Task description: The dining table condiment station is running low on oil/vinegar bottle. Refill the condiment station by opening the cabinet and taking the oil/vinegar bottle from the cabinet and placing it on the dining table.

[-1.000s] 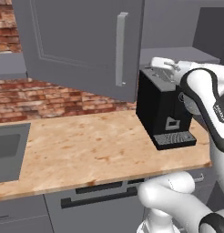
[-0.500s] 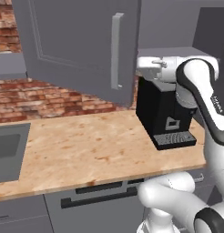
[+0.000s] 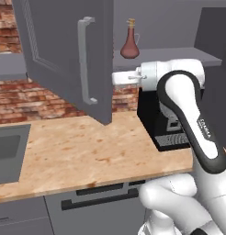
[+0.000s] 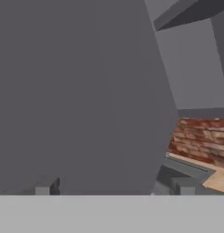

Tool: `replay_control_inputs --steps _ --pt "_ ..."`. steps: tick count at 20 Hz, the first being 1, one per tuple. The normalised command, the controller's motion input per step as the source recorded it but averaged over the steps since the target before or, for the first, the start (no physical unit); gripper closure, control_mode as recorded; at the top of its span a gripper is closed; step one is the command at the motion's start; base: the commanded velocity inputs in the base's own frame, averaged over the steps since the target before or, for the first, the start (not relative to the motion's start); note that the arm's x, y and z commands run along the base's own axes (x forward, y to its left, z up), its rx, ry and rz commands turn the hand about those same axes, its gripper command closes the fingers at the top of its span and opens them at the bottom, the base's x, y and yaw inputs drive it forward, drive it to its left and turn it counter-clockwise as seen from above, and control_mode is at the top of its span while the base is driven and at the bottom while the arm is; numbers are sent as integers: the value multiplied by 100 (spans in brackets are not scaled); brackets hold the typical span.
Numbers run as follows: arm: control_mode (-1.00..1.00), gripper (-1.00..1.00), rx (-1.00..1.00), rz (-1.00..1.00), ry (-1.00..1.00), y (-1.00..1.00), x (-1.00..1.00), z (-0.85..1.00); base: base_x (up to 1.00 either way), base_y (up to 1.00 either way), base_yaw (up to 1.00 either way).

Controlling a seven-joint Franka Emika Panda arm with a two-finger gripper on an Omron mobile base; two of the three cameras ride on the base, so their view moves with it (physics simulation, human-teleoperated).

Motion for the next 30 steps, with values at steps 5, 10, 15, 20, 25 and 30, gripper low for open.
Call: replay_control_inputs --steps 5,10,15,20,25,30 --pt "-100 -100 -9 0 -5 100 -2 -2 0 0 0" --pt "-100 -100 -6 0 -11 90 -6 0 0 0 0" --pt "-100 -100 -2 0 -30 -17 -51 0 0 0 0" --pt "-100 -100 0 -8 -36 -100 -23 4 0 0 0" --pt "-100 -100 -1 -36 -12 -100 20 1 0 0 0" --pt "-100 -100 0 -55 0 -93 59 8 0 0 0"
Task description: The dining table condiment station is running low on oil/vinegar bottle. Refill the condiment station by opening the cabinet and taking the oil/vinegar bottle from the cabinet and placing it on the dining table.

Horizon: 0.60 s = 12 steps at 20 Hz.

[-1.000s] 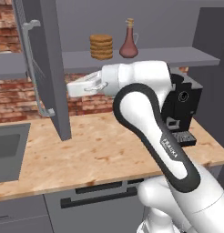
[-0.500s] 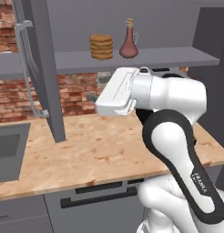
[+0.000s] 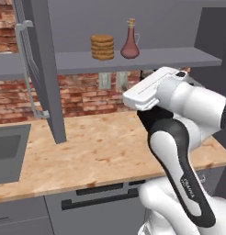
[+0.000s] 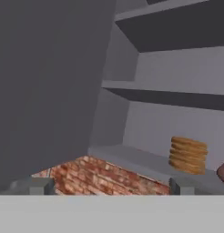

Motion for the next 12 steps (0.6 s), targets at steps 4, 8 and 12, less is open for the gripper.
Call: replay_control_inputs --steps 4,8,12 --pt "-100 -100 0 -52 0 -67 88 21 0 0 0" --pt "-100 -100 0 -37 -1 -63 78 29 0 0 0" --pt "-100 -100 3 -15 -8 -50 28 19 0 0 0"
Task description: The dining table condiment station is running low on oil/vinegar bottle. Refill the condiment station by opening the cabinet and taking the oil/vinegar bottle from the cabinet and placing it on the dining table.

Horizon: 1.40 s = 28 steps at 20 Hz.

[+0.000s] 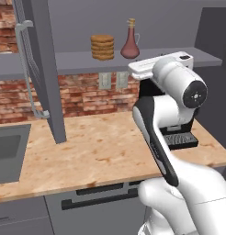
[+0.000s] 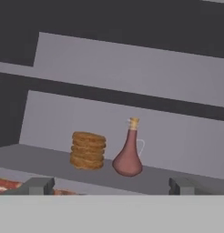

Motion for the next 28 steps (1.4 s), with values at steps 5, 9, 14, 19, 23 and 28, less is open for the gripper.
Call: replay_control_inputs --steps 5,9,14,19,23,28 --pt "-100 -100 1 -1 -4 -24 10 0 0 0 0" --pt "-100 -100 0 0 0 -13 4 0 0 0 0" --pt "-100 -100 0 0 0 -1 18 0 0 0 0" --pt "-100 -100 0 0 0 0 40 0 0 0 0" --pt "-100 -100 0 -2 0 1 48 0 0 0 0" --pt "-100 -100 0 -5 5 3 57 2 0 0 0"
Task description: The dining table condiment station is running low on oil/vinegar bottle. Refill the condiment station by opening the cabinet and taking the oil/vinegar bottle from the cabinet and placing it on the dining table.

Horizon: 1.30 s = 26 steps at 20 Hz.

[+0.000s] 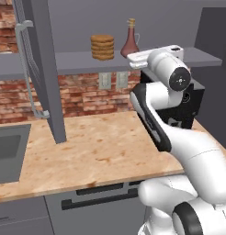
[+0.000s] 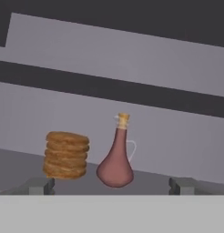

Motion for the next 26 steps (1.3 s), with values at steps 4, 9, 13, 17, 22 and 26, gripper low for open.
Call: replay_control_inputs --steps 4,9,13,17,22,26 --pt "-100 -100 1 -3 9 -13 60 9 0 0 0" --pt "-100 -100 7 -2 12 -5 59 26 0 0 0" --pt "-100 -100 3 0 4 0 51 7 0 0 0" --pt "-100 -100 1 0 0 0 41 0 0 0 0" --pt "-100 -100 0 0 0 0 39 0 0 0 0" --pt "-100 -100 0 0 1 0 41 0 0 0 0"
